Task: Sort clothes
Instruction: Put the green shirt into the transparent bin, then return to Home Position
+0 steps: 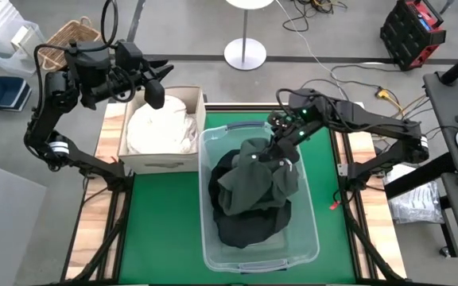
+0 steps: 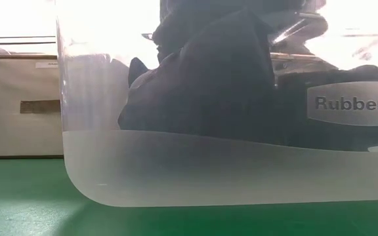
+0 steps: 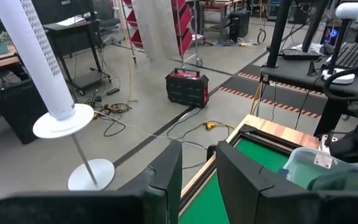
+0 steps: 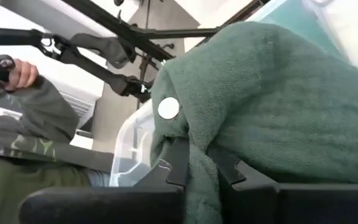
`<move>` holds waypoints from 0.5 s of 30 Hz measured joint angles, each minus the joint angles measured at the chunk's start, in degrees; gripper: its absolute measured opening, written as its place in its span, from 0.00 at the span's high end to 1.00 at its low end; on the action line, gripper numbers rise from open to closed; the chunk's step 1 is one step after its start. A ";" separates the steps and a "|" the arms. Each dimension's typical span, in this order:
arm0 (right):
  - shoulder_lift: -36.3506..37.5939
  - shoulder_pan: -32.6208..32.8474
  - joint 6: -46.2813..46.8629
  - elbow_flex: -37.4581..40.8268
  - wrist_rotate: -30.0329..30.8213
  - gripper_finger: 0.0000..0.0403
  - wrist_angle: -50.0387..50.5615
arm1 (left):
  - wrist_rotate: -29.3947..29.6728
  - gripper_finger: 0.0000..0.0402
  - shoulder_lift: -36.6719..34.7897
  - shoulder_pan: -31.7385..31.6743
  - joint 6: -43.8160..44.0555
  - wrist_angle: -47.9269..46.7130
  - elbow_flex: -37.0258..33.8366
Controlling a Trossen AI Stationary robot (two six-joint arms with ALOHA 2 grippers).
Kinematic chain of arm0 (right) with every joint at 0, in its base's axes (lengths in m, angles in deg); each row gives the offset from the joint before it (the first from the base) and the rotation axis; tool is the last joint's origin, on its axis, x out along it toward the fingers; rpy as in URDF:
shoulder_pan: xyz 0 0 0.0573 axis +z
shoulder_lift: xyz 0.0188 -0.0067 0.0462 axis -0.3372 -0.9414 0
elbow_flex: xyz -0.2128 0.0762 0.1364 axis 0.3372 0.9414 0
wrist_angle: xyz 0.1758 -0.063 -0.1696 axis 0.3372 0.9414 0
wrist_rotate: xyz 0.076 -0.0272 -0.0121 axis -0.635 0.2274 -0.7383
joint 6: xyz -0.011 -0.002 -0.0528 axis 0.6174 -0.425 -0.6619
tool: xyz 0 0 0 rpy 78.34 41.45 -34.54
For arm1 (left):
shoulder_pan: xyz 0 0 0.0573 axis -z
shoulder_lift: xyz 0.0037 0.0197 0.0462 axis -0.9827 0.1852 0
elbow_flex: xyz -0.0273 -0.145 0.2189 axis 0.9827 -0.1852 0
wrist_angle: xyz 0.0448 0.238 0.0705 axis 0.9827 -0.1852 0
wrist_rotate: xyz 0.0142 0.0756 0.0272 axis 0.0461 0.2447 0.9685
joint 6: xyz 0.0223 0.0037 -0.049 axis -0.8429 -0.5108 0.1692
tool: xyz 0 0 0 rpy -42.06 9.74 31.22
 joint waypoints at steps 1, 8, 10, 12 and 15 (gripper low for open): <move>0.00 0.12 -0.08 0.00 0.05 0.95 0.29 | 0.00 0.81 0.02 0.00 0.00 -0.01 0.00; 0.63 1.25 1.03 -0.33 3.04 0.75 -0.13 | 0.00 0.81 0.04 0.00 0.00 -0.09 -0.20; 0.58 1.71 1.14 -1.41 3.12 0.68 -0.22 | 0.00 0.81 0.04 0.00 0.02 -0.64 -0.20; 0.40 2.33 0.98 -2.85 3.12 0.62 -0.24 | 0.00 0.81 0.10 0.00 0.02 -1.24 -0.20; 0.13 2.89 1.01 -5.29 3.12 0.57 0.00 | 0.00 0.81 0.20 0.00 0.02 -2.05 -0.28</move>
